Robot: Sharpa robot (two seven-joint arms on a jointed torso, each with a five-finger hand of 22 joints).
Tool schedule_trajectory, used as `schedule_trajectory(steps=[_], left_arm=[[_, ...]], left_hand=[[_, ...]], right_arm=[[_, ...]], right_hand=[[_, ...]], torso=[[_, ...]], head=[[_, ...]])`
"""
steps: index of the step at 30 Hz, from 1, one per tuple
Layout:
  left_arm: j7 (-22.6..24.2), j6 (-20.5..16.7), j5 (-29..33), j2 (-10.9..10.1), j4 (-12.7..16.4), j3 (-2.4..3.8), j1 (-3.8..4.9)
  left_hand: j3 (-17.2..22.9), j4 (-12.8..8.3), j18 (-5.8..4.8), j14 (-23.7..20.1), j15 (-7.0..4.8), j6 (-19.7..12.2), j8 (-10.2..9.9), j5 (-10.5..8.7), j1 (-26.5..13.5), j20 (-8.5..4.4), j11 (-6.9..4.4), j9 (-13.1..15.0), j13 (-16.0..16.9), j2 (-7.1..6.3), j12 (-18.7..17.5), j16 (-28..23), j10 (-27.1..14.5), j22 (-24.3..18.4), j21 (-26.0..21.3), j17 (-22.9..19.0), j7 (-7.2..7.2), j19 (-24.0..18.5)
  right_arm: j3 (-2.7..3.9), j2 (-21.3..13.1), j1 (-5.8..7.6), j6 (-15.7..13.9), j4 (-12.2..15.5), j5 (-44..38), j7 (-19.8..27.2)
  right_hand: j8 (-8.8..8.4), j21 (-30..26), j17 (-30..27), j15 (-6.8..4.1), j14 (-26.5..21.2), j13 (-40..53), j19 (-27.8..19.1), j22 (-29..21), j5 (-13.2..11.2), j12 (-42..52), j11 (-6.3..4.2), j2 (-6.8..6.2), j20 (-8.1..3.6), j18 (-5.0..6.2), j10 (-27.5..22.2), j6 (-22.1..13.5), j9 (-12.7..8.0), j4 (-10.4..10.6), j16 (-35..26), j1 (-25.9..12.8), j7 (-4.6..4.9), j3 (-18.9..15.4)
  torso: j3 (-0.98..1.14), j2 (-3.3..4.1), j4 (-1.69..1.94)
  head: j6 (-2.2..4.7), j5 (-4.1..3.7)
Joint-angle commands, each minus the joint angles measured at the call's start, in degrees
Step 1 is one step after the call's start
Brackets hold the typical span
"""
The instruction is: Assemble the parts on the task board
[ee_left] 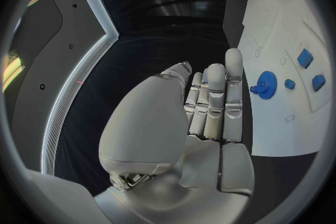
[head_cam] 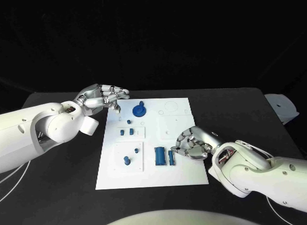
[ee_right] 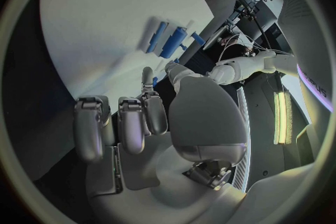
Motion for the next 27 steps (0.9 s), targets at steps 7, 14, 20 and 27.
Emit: schedule_trajectory(steps=[7,14,20,27], left_arm=[[6.8,-5.1,3.1,1.9,-1.2,-0.28,-1.58],[13.0,-12.8,7.8,4.4,-4.2,-0.29,-3.13],[15.5,-15.8,9.9,6.3,-7.0,-0.28,-3.73],[17.6,-18.0,11.1,8.7,-9.9,-0.26,-4.62]], left_hand=[[0.7,0.2,0.36,-0.3,-0.07,-0.2,0.8,-0.33,-1.0,-0.05,-0.27,0.0,0.2,-0.53,1.0,0.5,0.0,-0.2,-0.3,-0.3,-0.11,-0.2],[1.1,0.1,0.29,-7.8,0.45,-0.9,2.0,-0.53,-3.1,0.49,-0.26,-0.1,-0.1,-1.51,1.6,-5.2,-0.2,-3.1,-5.8,-3.5,-0.33,-5.5],[1.7,0.2,-0.04,-14.7,2.99,-2.8,3.1,-0.6,-4.3,3.48,1.01,-0.5,-1.7,-1.59,-0.3,-23.1,-2.2,-12.4,-20.2,-11.7,-0.1,-12.6],[0.9,-0.1,0.02,-19.8,6.98,-5.2,2.4,-0.73,-5.4,8.79,3.82,-1.4,-1.9,-1.34,-6.1,-43.4,-3.5,-25.5,-37.8,-16.9,-1.95,-18.2]], right_arm=[[0.08,2.4,4.04,-3.5,-12.0,37.9,29.2],[0.74,7.5,6.77,4.3,-24.6,57.3,37.7],[1.28,11.5,7.29,8.3,-31.7,62.3,40.7],[1.59,15.2,7.45,10.9,-37.5,63.6,42.7]], right_hand=[[-2.57,-37.8,-12.2,2.07,-3.4,-10.4,-9.1,-1.2,-0.4,-32.5,2.24,0.96,2.23,6.71,-17.6,-5.0,-0.9,-0.3,-14.1,8.9,2.48,0.9],[-6.44,-70.9,-38.3,4.69,-17.8,-36.4,-18.0,-24.9,-4.0,-55.4,4.59,-0.07,5.22,9.23,-22.1,-6.1,-6.4,-0.3,-47.5,12.5,4.39,6.1],[-9.75,-78.6,-46.9,8.26,-24.5,-53.1,-24.5,-39.2,-3.9,-66.0,7.02,-0.48,8.91,9.41,-21.0,-5.8,-9.8,-0.7,-64.7,12.6,5.79,9.8],[-12.15,-78.5,-52.1,9.54,-23.8,-63.9,-25.7,-51.2,-3.7,-70.4,7.94,0.1,10.24,9.43,-20.3,-5.6,-12.8,-2.1,-72.8,11.9,6.3,9.7]], torso=[[-0.97,-2.37,-0.75],[-1.36,-4.01,-1.07],[-1.18,-4.72,-1.04],[-1.04,-5.12,-0.64]], head=[[4.05,-0.17],[8.27,-0.44],[10.1,-0.07],[11.49,0.19]])
